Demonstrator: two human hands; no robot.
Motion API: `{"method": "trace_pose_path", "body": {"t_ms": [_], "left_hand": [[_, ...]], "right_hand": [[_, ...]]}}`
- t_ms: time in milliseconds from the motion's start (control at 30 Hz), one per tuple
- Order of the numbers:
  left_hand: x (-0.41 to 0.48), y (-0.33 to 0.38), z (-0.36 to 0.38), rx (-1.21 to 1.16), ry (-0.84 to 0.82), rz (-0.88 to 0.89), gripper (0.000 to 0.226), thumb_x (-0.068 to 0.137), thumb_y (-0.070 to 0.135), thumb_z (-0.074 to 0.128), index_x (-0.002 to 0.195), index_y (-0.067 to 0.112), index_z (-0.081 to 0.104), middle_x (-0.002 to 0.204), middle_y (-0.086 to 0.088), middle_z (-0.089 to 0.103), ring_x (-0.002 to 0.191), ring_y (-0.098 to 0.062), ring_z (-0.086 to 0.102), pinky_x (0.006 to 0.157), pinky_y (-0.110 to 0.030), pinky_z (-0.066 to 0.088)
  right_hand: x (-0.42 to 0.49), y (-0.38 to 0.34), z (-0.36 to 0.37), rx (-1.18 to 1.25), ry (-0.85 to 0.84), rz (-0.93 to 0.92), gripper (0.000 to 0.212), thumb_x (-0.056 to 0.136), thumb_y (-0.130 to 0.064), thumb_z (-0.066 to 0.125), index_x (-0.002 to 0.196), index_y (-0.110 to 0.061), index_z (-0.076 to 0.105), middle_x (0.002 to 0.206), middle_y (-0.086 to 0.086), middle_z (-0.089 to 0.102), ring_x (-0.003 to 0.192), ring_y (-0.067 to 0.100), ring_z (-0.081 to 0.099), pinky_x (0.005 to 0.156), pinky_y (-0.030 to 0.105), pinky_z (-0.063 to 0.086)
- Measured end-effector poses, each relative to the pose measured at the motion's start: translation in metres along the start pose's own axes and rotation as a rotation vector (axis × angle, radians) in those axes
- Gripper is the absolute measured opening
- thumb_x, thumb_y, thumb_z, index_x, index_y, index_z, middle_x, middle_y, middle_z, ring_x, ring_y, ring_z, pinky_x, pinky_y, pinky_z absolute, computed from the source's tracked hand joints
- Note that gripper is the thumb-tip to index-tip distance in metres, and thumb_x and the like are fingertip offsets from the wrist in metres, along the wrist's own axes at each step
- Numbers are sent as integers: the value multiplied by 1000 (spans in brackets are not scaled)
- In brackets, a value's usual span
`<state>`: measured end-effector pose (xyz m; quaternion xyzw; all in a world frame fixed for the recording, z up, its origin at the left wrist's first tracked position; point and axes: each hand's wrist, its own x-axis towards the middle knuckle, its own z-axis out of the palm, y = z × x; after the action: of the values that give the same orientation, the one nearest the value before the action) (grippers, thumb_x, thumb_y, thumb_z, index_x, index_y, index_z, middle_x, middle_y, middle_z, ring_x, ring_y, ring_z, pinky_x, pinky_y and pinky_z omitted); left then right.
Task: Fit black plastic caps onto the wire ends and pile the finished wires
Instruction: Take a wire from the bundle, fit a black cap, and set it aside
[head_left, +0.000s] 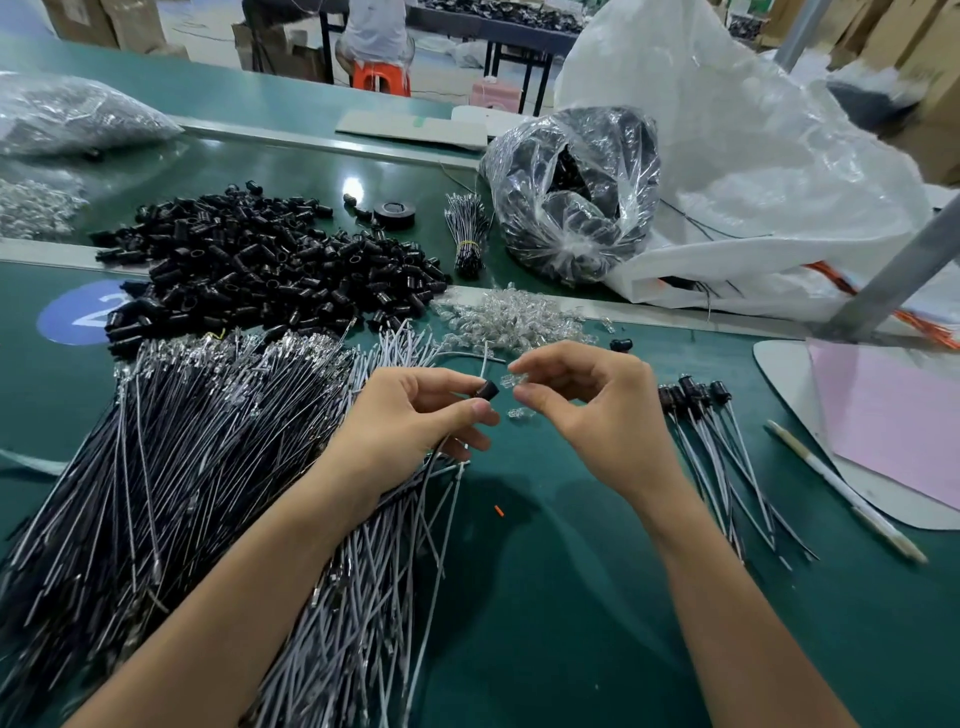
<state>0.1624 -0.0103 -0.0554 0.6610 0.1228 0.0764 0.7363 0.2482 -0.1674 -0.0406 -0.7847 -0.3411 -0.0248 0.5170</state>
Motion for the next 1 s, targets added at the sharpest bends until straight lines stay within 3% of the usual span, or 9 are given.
{"method": "trace_pose_path", "body": {"t_ms": [333,500,667,800,1000], "left_hand": [[-1,1,2,9,-32,43,15,87,-1,65,92,11,70,75,-10,75,56,-14,66,54,-22,55],[-1,2,3,32,-60,64,14,87,-1,64,93,11,70,72,-11,74,55,-17,67,53,-24,56],[-2,3,4,-15,-82,53,11,85,5,65,95,6,67,72,-12,74,61,-19,72,54,-24,56],[-1,4,3,-25,-63,62,9,83,5,66,92,3,65,74,-14,75,67,-21,73,55,-25,57],[-2,3,3,42,-76,100,12,83,1,68,95,1,69,74,-15,74,65,-22,73,58,-27,59]], "right_hand": [[-1,0,1,40,-70,16,20,81,-3,75,86,-22,73,73,-8,71,67,11,67,70,30,56],[0,2,1,44,-91,-3,23,84,1,70,86,-22,71,72,-3,70,66,15,66,68,34,55],[0,3,-1,138,-108,-19,33,83,6,67,87,-26,71,78,-3,72,72,10,68,70,18,51],[0,2,-1,227,-119,-15,17,86,-5,65,89,-20,72,78,-6,71,71,9,68,70,19,52],[1,6,-2,287,-134,68,15,87,1,67,86,-14,70,65,-4,70,60,8,65,61,16,49]]}}
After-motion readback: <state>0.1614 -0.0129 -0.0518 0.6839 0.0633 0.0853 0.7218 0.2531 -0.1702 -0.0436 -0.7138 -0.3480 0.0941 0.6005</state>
